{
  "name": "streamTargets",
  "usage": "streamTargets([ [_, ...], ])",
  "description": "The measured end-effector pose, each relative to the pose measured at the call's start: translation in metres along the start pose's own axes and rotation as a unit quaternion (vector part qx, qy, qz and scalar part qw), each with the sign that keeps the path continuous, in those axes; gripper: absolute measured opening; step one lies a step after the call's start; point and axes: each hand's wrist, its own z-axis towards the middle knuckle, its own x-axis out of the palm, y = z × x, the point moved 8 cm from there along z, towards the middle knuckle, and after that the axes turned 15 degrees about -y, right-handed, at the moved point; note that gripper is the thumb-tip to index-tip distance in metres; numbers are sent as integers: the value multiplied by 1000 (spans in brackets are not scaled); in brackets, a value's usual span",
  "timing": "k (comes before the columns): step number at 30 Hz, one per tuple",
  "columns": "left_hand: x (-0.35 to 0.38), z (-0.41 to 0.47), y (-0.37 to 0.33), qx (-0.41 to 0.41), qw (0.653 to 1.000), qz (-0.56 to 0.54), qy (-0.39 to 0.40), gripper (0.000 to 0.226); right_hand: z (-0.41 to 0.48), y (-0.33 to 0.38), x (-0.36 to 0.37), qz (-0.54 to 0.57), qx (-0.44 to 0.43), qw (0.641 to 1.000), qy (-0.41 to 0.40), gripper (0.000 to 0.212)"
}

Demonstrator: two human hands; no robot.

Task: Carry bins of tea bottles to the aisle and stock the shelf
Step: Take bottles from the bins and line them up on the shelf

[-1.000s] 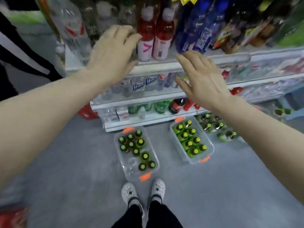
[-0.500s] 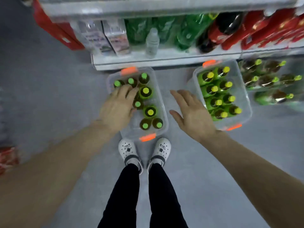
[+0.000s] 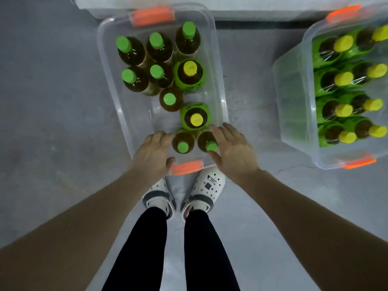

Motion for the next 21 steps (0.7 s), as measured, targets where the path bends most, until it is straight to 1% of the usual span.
streamTargets([
  [2,22,5,8,-27,999,-33,19,71,-1,-3,10,-18,-19,999,-24,55],
  [5,47,15,14,-52,996,-69,21,79,-9,-10,20,-29,-43,998,-43,53],
  [7,60,23,14,-44,995,-85,30,81,-16,-13,26,-30,-61,997,-41,53],
  [10,71,31,14,-11,993,-114,43,77,-18,-18,29,-20,-69,996,-49,48],
  [14,67,32,17,14,990,-133,40,73,-18,-15,29,-43,-69,994,-67,45],
  [16,59,30,22,-12,989,-143,29,75,-15,-9,30,-69,-74,992,-76,41],
  [18,50,28,27,-62,987,-143,22,77,-10,0,36,-86,-96,989,-74,38],
  [19,45,28,30,-90,985,-146,19,76,-7,4,42,-91,-102,988,-69,39],
  [21,33,27,37,-146,976,-159,12,70,0,9,58,-114,-82,989,-35,50],
])
